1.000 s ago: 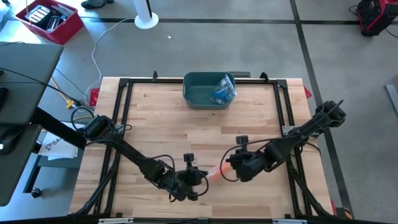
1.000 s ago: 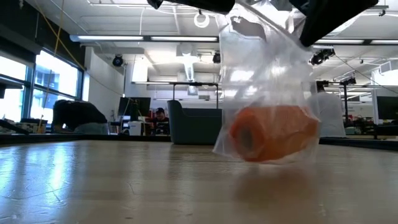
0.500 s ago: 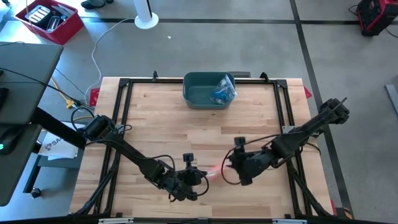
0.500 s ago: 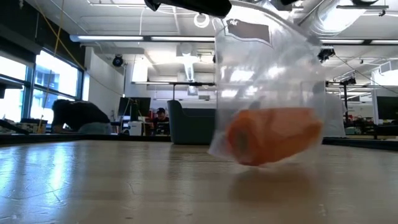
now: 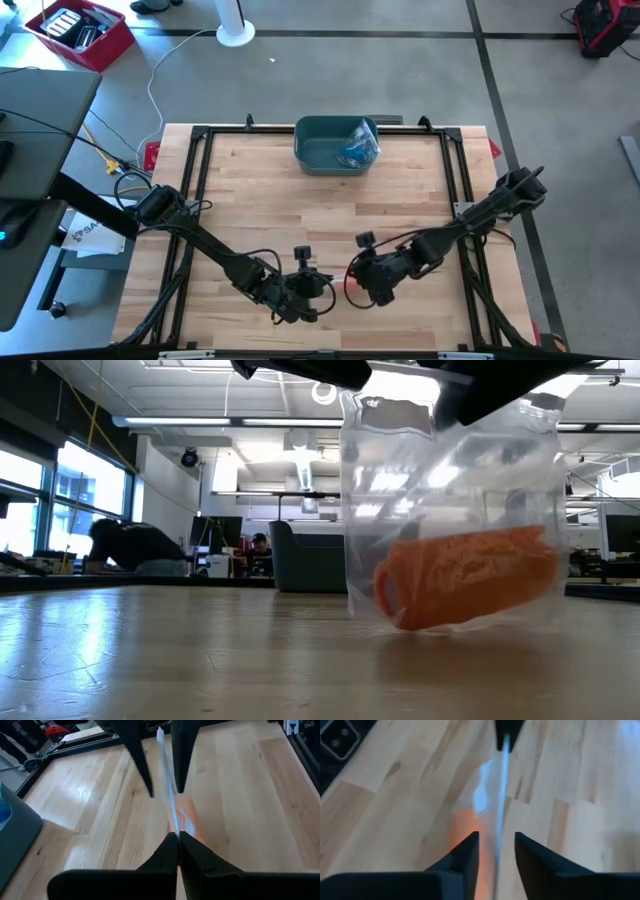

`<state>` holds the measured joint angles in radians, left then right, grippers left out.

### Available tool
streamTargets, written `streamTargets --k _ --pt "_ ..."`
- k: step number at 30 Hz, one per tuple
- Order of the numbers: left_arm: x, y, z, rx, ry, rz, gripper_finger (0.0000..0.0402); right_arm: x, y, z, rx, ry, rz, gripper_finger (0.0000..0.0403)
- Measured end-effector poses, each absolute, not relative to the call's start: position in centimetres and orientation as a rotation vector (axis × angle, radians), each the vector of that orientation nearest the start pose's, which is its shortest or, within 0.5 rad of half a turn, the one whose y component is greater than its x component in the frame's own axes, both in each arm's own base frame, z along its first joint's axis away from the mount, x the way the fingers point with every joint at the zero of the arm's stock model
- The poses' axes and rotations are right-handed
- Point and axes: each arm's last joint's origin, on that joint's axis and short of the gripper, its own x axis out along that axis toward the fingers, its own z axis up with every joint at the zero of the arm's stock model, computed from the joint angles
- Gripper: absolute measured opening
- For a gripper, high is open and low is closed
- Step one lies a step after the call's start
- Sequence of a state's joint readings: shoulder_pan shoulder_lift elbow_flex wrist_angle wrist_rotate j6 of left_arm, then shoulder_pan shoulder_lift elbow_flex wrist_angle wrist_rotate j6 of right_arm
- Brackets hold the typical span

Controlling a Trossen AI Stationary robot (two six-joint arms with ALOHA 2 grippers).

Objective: Roll bandage
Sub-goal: Put the transparent zip bag with the orange bandage into the blue bin

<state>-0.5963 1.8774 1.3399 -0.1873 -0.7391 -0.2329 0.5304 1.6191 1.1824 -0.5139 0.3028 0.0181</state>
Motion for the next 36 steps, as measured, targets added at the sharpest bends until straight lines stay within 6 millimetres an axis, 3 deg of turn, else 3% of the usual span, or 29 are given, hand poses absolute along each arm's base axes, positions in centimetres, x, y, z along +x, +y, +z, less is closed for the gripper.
streamTargets --k 8,11,15,19,22,26,32,36 --pt "34.7 -21.1 22.2 0.156 0.536 0.258 0.0012 29.9 15.8 23.7 -0.322 0.887 0.180 0.0016" --pt "34.1 -20.5 22.3 0.140 0.588 0.287 0.0043 30.2 15.0 23.6 -0.229 0.900 0.100 0.0008" --pt "32.1 -18.9 22.7 0.153 0.678 0.439 0.0092 30.6 13.2 23.5 -0.134 0.931 -0.034 0.0003" --pt "28.7 -17.2 22.4 0.126 0.787 0.680 0.0133 31.4 10.5 23.7 -0.077 0.921 -0.238 0.0001" --pt "26.2 -17.2 21.7 0.071 0.785 0.816 0.0154 32.7 8.3 25.3 -0.023 0.871 -0.320 0.0001" --pt "24.1 -18.3 20.0 0.005 0.662 0.844 0.0165 34.5 5.5 29.5 0.023 0.740 -0.417 0.0000" --pt "22.7 -19.6 17.5 -0.110 0.541 0.794 0.0163 35.6 -0.6 35.4 0.093 0.580 -0.567 0.0000" --pt "22.5 -20.1 16.8 -0.130 0.531 0.751 0.0163 35.2 -5.5 36.6 0.191 0.523 -0.708 0.0000"
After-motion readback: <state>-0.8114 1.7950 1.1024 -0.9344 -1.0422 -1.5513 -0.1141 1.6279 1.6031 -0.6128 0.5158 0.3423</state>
